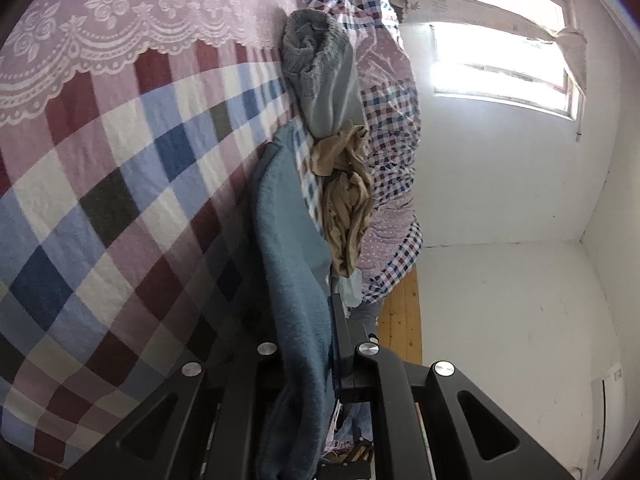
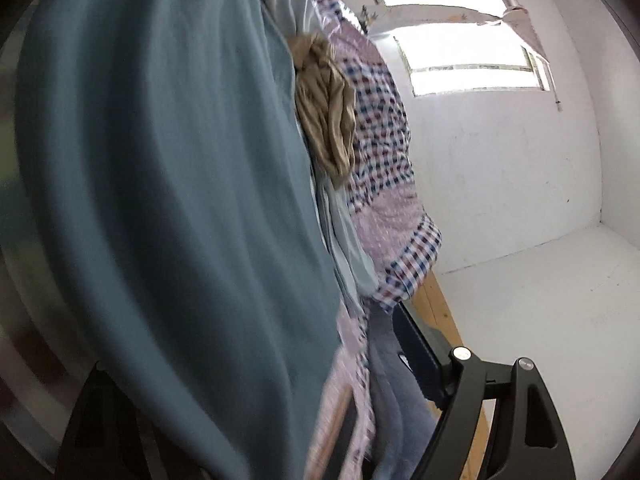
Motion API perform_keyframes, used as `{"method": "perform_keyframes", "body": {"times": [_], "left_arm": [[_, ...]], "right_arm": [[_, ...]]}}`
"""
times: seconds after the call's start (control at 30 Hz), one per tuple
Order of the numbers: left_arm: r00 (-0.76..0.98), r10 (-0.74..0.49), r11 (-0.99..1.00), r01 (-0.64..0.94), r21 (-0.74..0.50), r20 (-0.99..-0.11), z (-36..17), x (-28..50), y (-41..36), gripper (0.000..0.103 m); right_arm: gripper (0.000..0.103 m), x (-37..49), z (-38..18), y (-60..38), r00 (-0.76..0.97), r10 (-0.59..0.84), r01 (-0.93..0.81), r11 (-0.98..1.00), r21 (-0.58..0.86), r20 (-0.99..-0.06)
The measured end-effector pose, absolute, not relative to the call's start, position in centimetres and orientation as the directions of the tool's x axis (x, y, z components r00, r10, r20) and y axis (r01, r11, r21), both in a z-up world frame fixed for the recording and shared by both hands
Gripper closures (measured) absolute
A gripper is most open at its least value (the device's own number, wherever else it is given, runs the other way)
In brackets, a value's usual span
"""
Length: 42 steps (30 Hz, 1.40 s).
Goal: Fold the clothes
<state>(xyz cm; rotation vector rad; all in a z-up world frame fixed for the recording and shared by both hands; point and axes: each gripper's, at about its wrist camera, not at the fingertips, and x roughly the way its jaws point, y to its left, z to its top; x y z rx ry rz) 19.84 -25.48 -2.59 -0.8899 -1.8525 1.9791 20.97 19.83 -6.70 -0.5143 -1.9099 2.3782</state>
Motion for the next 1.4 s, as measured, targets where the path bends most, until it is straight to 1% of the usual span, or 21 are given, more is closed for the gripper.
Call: {"method": "perform_keyframes", "body": {"times": [0.1, 0.23, 0.27, 0.3, 0.33, 0.37, 0.4, 0.47, 0.67, 0.73, 0.8, 0.83, 0.97, 1.17, 1.4], "left_arm": [[-0.766, 0.593, -0.141, 0.207, -0.968, -0.251, -2.6, 19.8, -25.5, 0.095], [-0.762, 0.589, -0.169, 0.209, -0.963, -0.269, -2.3, 19.8, -25.4, 0.095], [-0.762, 0.588, -0.170, 0.214, -0.962, -0.273, -2.4, 19.8, -25.4, 0.095], [-0.761, 0.586, -0.171, 0.219, -0.961, -0.278, -2.5, 19.9, -25.4, 0.095], [-0.760, 0.584, -0.176, 0.225, -0.958, -0.286, -2.5, 19.9, -25.5, 0.095], [-0.758, 0.583, -0.182, 0.229, -0.956, -0.293, -2.6, 19.9, -25.4, 0.095], [-0.757, 0.581, -0.188, 0.233, -0.954, -0.299, -2.6, 20.0, -25.4, 0.095], [-0.754, 0.578, -0.201, 0.240, -0.950, -0.313, -2.6, 20.0, -25.3, 0.095], [-0.747, 0.565, -0.238, 0.258, -0.936, -0.350, -2.6, 20.3, -25.1, 0.095], [-0.747, 0.561, -0.249, 0.259, -0.933, -0.357, -2.5, 20.3, -25.1, 0.095], [-0.746, 0.558, -0.261, 0.258, -0.930, -0.364, -2.4, 20.4, -25.0, 0.095], [-0.746, 0.556, -0.267, 0.258, -0.929, -0.367, -2.3, 20.4, -25.0, 0.095], [-0.748, 0.553, -0.289, 0.241, -0.927, -0.366, -1.8, 20.4, -24.7, 0.095], [-0.749, 0.553, -0.313, 0.219, -0.924, -0.365, -1.1, 20.6, -24.3, 0.095], [-0.766, 0.560, -0.314, 0.157, -0.937, -0.316, 1.0, 21.4, -23.7, 0.095]], "right_arm": [[0.020, 21.6, -6.7, 21.6, -0.938, 0.264, 0.172, -0.208, -0.963, -0.224], [0.021, 22.4, -7.0, 22.6, -0.945, 0.251, 0.168, -0.172, -0.971, -0.208], [0.026, 22.6, -7.1, 22.6, -0.946, 0.246, 0.173, -0.165, -0.971, -0.211], [0.028, 22.7, -7.4, 22.7, -0.947, 0.239, 0.181, -0.156, -0.971, -0.215], [0.034, 22.8, -7.5, 22.8, -0.947, 0.232, 0.191, -0.153, -0.970, -0.223], [0.045, 22.9, -7.7, 22.9, -0.947, 0.225, 0.200, -0.150, -0.968, -0.230], [0.051, 22.9, -7.9, 23.0, -0.942, 0.223, 0.223, -0.149, -0.963, -0.252], [0.066, 23.0, -8.2, 23.1, -0.936, 0.225, 0.240, -0.148, -0.959, -0.269], [0.086, 22.2, -7.6, 23.7, -0.911, 0.240, 0.288, -0.214, -0.934, -0.336], [0.087, 22.2, -7.2, 24.0, -0.903, 0.248, 0.292, -0.247, -0.924, -0.352], [0.091, 22.2, -6.6, 24.3, -0.897, 0.255, 0.288, -0.284, -0.915, -0.362], [0.094, 22.3, -6.3, 24.5, -0.894, 0.258, 0.286, -0.302, -0.910, -0.366], [0.098, 22.6, -4.9, 24.8, -0.903, 0.237, 0.259, -0.364, -0.895, -0.358], [0.099, 23.6, -2.9, 24.5, -0.927, 0.190, 0.222, -0.418, -0.881, -0.323], [0.100, 25.3, 0.2, 23.9, -0.950, 0.154, 0.169, -0.482, -0.860, -0.273]]}}
